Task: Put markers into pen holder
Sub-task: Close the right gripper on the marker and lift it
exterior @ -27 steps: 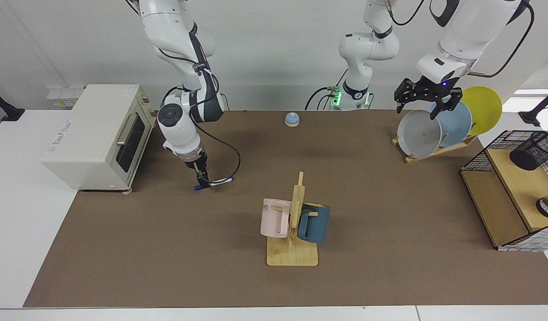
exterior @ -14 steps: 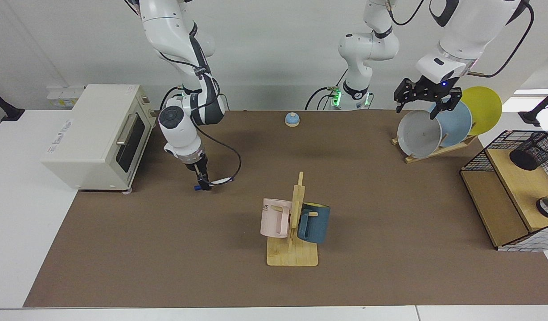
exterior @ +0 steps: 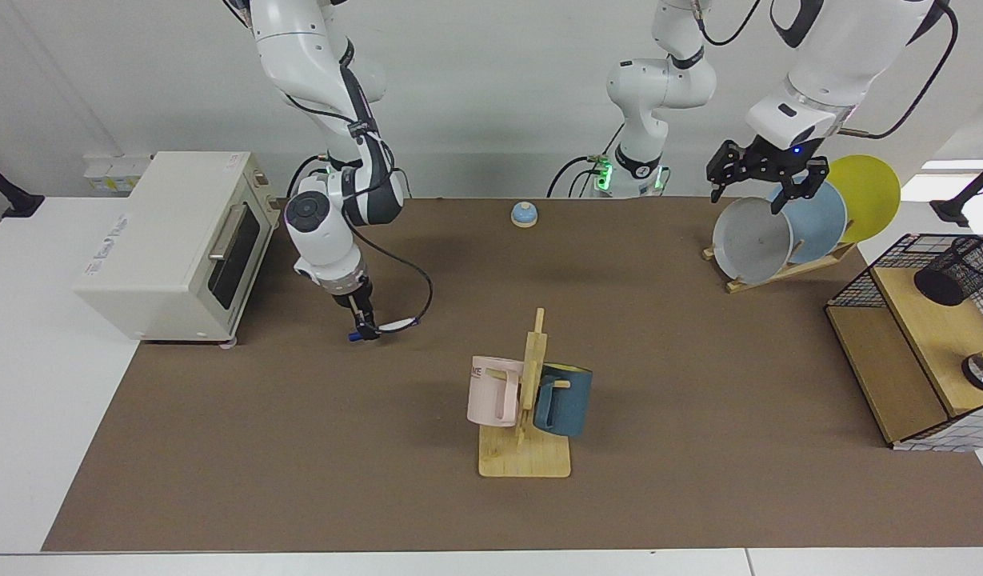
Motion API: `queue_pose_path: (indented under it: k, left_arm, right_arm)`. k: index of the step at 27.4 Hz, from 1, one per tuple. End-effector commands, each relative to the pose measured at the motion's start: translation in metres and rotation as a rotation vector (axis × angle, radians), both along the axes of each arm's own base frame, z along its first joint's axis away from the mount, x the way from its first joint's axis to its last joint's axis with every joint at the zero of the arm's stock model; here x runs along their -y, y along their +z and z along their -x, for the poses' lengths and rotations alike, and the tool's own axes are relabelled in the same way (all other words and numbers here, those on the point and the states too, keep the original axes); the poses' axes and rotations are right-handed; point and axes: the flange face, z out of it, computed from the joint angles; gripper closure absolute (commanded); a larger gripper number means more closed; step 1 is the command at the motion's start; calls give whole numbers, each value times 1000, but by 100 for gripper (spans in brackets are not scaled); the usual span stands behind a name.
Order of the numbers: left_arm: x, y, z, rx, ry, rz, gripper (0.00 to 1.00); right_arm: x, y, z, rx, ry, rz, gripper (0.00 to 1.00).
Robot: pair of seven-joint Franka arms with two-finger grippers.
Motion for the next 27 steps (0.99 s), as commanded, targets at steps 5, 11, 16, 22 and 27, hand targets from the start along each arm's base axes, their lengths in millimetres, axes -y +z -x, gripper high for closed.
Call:
queue_pose_path:
  k: [5, 11, 16, 22, 27]
  left_arm:
    - [-4, 3, 8, -9, 16, 5, 0]
    - [-6, 4, 8, -7, 20, 3, 0]
    - [-11, 3, 8, -15, 32, 3, 0]
    - [-14, 2, 10, -29, 66, -3, 0]
    - [-14, 2, 10, -27, 66, -3, 0]
  right_arm:
    - [6, -6, 0, 0, 3, -15, 100]
    - [11, 8, -2, -5, -1, -15, 100]
    - [7, 50, 2, -12, 19, -16, 100]
    - [0, 127, 8, -40, 49, -17, 100]
    - [-2, 187, 21, -43, 68, -17, 100]
